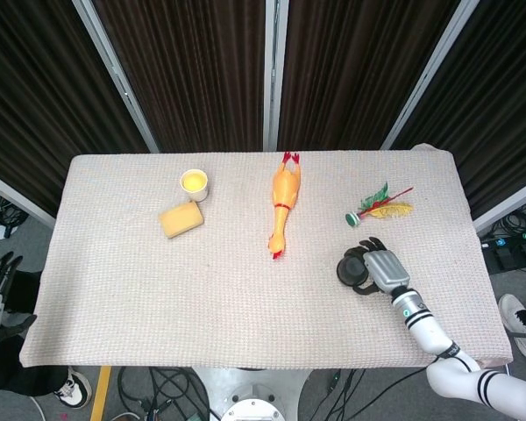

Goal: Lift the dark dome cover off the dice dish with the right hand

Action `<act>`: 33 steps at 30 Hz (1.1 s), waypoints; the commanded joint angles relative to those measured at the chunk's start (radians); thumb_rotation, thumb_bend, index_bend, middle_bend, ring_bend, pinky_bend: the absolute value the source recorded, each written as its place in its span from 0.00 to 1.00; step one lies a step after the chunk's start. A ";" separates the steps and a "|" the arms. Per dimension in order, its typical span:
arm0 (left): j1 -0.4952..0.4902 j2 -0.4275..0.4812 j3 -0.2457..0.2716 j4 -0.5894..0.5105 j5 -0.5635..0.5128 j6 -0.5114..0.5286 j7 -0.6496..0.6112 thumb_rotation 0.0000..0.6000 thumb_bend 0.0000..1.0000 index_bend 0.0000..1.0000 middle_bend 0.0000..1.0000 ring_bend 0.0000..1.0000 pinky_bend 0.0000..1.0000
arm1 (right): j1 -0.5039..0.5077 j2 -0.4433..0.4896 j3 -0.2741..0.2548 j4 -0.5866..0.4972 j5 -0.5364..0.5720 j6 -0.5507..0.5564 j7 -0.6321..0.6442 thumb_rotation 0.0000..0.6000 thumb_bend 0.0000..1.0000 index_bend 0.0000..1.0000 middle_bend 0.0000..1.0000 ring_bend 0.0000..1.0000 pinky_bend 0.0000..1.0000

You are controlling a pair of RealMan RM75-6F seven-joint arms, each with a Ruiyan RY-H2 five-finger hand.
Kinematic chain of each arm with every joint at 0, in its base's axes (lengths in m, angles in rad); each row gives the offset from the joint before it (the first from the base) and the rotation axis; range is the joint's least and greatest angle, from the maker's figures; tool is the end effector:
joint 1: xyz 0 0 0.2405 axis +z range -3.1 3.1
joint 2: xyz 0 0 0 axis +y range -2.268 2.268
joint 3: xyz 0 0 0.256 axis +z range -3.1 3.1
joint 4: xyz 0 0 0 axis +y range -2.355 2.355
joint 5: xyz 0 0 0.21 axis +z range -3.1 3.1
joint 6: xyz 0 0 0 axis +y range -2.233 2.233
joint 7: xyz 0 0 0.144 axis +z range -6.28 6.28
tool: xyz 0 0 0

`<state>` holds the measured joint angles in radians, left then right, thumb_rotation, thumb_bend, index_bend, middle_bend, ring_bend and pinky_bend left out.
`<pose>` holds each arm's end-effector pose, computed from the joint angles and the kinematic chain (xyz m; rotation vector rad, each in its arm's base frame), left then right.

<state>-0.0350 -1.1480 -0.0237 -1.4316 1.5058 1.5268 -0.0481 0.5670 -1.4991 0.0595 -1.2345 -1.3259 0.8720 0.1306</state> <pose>-0.3498 0.1609 0.1706 -1.3746 -0.8367 -0.8050 -0.2708 -0.3185 -0.0015 1.7876 -1.2242 0.8038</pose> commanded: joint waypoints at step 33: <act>-0.003 -0.002 -0.001 0.009 0.002 -0.006 -0.009 1.00 0.11 0.09 0.03 0.00 0.10 | 0.001 0.055 0.018 -0.079 0.031 -0.017 -0.062 1.00 0.01 0.16 0.21 0.00 0.00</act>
<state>-0.0377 -1.1500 -0.0251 -1.4231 1.5073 1.5208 -0.0568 0.5674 -1.4434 0.0773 -1.3141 -1.2950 0.8551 0.0680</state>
